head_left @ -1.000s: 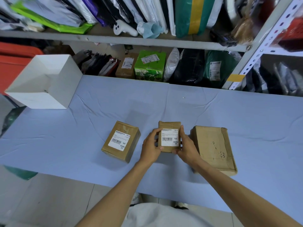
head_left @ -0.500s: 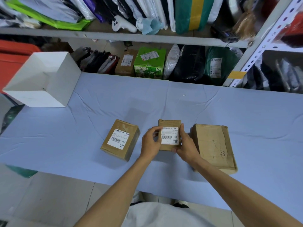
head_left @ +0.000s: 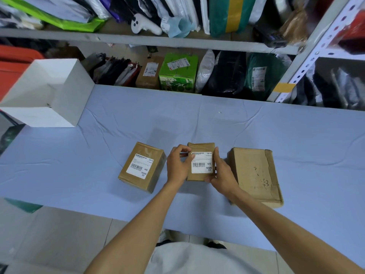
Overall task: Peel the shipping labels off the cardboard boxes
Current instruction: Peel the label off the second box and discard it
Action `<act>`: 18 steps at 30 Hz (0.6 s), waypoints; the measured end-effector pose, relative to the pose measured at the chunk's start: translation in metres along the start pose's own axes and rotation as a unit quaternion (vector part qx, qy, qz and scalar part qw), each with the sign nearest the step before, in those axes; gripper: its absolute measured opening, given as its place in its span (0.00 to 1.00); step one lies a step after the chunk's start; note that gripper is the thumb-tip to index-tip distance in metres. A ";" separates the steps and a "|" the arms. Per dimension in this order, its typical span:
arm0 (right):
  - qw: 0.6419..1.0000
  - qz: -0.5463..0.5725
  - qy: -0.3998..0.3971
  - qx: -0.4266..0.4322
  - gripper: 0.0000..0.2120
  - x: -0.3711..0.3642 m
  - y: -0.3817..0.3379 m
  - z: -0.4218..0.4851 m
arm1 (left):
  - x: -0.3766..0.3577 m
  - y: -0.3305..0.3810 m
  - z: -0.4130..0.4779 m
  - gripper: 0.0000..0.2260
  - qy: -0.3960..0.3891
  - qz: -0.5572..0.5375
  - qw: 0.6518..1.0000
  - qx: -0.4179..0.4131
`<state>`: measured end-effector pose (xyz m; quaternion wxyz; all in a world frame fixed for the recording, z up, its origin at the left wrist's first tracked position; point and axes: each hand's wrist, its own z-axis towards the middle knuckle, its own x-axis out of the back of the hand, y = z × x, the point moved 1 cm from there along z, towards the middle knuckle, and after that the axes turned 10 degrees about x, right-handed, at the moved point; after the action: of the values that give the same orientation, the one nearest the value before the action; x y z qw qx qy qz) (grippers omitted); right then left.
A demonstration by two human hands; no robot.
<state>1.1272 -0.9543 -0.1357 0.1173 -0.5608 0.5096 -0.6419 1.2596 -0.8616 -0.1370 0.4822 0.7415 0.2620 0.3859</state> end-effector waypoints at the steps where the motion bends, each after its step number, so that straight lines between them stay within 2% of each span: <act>1: 1.000 -0.001 -0.003 -0.001 0.53 0.000 0.000 0.000 | -0.001 0.001 0.000 0.09 0.006 0.005 1.000 -0.001; 18: 1.000 -0.022 -0.012 0.002 0.53 0.000 0.002 0.002 | -0.005 0.011 0.006 0.02 0.031 0.123 0.992 -0.025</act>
<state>1.1278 -0.9557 -0.1376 0.1102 -0.5797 0.4944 -0.6382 1.2621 -0.8727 -0.1294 0.4410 0.7435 0.1739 0.4716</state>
